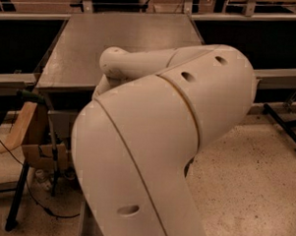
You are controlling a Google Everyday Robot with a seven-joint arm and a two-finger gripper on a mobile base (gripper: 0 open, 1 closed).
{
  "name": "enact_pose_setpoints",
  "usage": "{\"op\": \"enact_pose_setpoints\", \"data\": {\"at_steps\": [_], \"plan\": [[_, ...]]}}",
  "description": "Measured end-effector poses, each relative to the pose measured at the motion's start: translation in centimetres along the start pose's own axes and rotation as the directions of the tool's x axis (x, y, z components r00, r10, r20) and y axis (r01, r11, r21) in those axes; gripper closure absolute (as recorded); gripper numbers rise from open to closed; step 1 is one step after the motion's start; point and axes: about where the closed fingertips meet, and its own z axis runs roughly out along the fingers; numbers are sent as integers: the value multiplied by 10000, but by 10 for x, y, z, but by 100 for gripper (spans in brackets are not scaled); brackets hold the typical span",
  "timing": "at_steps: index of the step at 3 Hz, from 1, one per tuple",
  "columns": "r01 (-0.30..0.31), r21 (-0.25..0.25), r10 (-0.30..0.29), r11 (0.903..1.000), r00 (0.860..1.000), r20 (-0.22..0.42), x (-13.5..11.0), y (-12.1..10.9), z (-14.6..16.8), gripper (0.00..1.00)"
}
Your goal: Pick apple from bottom drawer and place on counter
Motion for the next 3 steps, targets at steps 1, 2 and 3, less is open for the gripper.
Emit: {"op": "enact_pose_setpoints", "data": {"at_steps": [1, 2, 3], "plan": [[159, -44, -158, 9999, 9998, 129, 1, 4, -5, 100], [612, -3, -612, 9981, 9981, 82, -3, 14, -39, 100], [1604, 0, -1604, 9870, 9870, 59, -23, 29, -92, 100]]}}
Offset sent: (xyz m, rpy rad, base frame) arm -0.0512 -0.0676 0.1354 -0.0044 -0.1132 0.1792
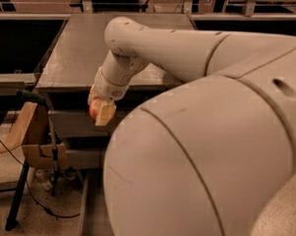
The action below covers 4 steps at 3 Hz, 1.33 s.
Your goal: Pick apple from bottom drawer and place on counter
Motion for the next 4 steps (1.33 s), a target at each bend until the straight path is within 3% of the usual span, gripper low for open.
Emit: {"op": "enact_pose_setpoints", "data": {"at_steps": [1, 2, 3, 4], "plan": [[568, 69, -568, 9984, 9984, 63, -15, 4, -31, 100], [598, 46, -597, 9982, 9980, -196, -3, 3, -59, 100], [2, 400, 31, 9992, 9967, -816, 48, -26, -115, 100], [-792, 1185, 890, 9898, 9929, -795, 94, -57, -135, 100]]}}
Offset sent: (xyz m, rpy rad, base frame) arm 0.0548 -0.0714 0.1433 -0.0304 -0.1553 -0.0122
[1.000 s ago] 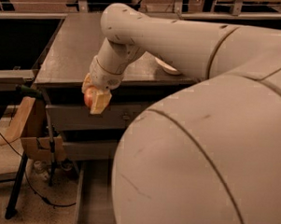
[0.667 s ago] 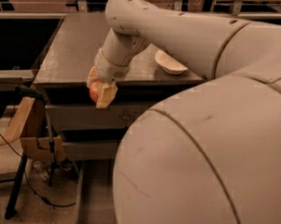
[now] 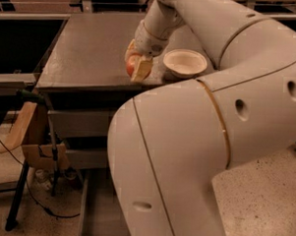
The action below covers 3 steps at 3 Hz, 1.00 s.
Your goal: Pick apple from bottom drawer and place on counter
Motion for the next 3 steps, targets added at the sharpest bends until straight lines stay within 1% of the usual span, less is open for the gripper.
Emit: {"op": "enact_pose_setpoints", "data": {"at_steps": [1, 2, 3], "plan": [[-248, 1527, 109, 9880, 9958, 910, 10, -40, -29, 100], [-729, 2975, -44, 9519, 9678, 2515, 8, -74, -50, 100], [-1242, 3335, -42, 9345, 9332, 3594, 6, -94, -44, 100]]}}
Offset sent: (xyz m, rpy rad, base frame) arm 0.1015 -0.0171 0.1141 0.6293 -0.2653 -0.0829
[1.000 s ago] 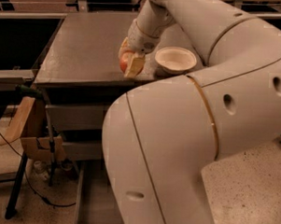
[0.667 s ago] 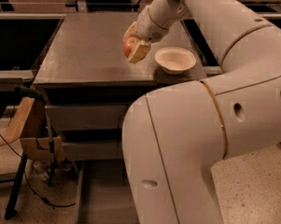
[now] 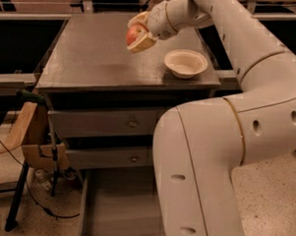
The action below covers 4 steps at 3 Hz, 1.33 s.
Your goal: Pick apple from bottom drawer and place on counter
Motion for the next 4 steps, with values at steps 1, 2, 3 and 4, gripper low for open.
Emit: {"op": "enact_pose_setpoints", "data": {"at_steps": [1, 2, 3, 4], "plan": [[-555, -32, 556, 9985, 9951, 817, 12, -2, 24, 100], [-997, -348, 1032, 9944, 9870, 1229, 23, 2, 46, 82], [-1235, -583, 1305, 9906, 9820, 1365, 30, 6, 54, 59], [-1212, -765, 1307, 9897, 9823, 1341, 27, 8, 53, 34]]}}
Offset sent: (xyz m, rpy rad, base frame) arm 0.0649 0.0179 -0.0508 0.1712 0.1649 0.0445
